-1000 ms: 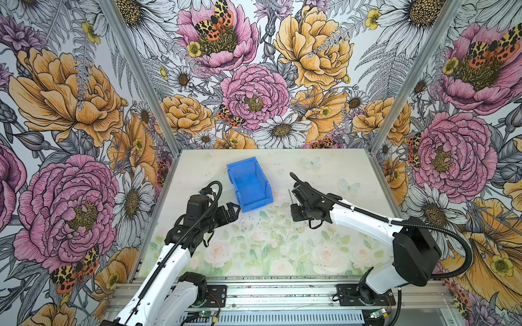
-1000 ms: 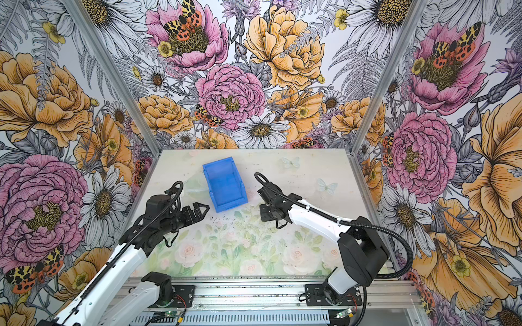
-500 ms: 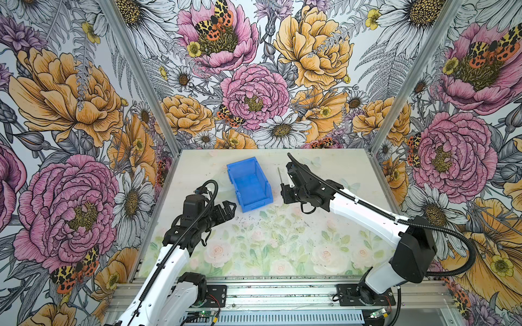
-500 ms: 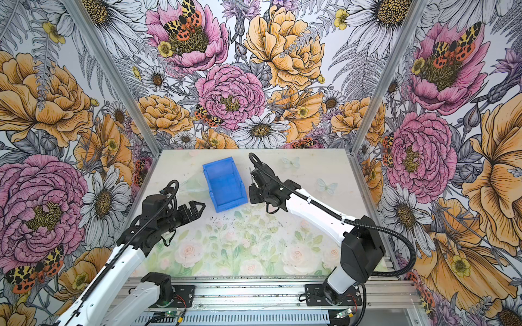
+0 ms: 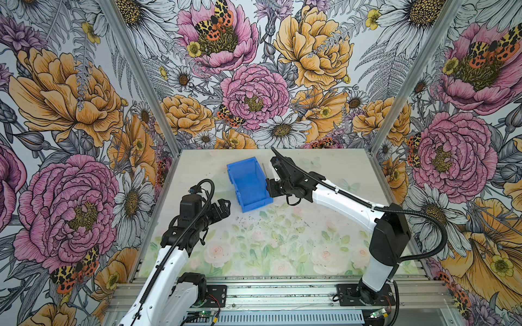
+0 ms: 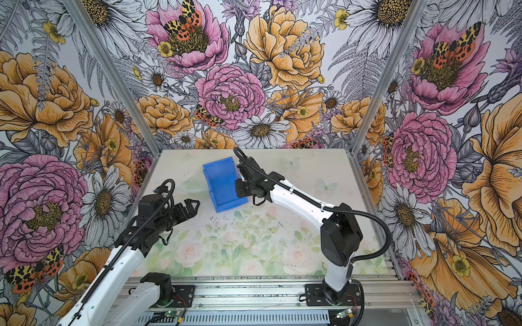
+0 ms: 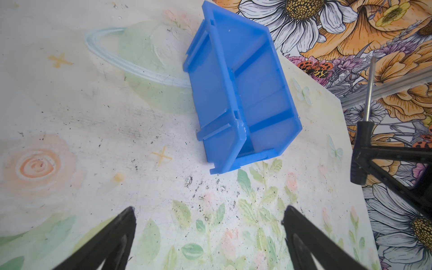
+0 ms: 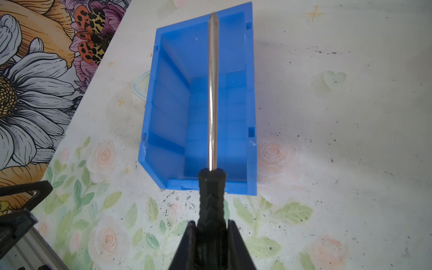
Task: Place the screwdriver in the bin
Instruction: 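Lift the screwdriver with the right gripper and carry it over the blue bin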
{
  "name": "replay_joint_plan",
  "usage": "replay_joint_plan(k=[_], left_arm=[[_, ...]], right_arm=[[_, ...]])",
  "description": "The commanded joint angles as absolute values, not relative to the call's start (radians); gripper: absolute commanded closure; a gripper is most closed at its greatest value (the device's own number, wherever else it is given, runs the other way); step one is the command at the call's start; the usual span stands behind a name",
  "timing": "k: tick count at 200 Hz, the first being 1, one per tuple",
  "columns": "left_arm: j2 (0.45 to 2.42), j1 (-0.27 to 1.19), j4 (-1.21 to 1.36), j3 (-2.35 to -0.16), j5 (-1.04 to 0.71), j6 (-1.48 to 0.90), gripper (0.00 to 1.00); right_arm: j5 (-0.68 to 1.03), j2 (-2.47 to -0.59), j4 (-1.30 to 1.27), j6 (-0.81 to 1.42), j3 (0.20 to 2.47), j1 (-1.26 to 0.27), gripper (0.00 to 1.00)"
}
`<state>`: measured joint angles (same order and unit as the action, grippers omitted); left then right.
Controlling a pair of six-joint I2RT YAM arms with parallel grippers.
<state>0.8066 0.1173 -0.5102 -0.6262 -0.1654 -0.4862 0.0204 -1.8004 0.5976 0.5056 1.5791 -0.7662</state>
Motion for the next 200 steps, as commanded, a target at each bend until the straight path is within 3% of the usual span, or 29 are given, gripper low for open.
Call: replay_joint_plan(k=[1, 104, 200], left_arm=[[0.818, 0.105, -0.462, -0.611, -0.135, -0.467, 0.01], [0.824, 0.103, -0.441, -0.597, -0.127, -0.466, 0.01], [0.819, 0.103, -0.433, -0.580, -0.120, -0.454, 0.01]], right_arm=[[0.047, -1.856, 0.590, 0.486, 1.665, -0.781, 1.00], [0.121, -2.178, 0.583, 0.488, 1.956, -0.788, 1.00], [0.133, -2.326, 0.583, 0.515, 2.027, -0.779, 1.00]])
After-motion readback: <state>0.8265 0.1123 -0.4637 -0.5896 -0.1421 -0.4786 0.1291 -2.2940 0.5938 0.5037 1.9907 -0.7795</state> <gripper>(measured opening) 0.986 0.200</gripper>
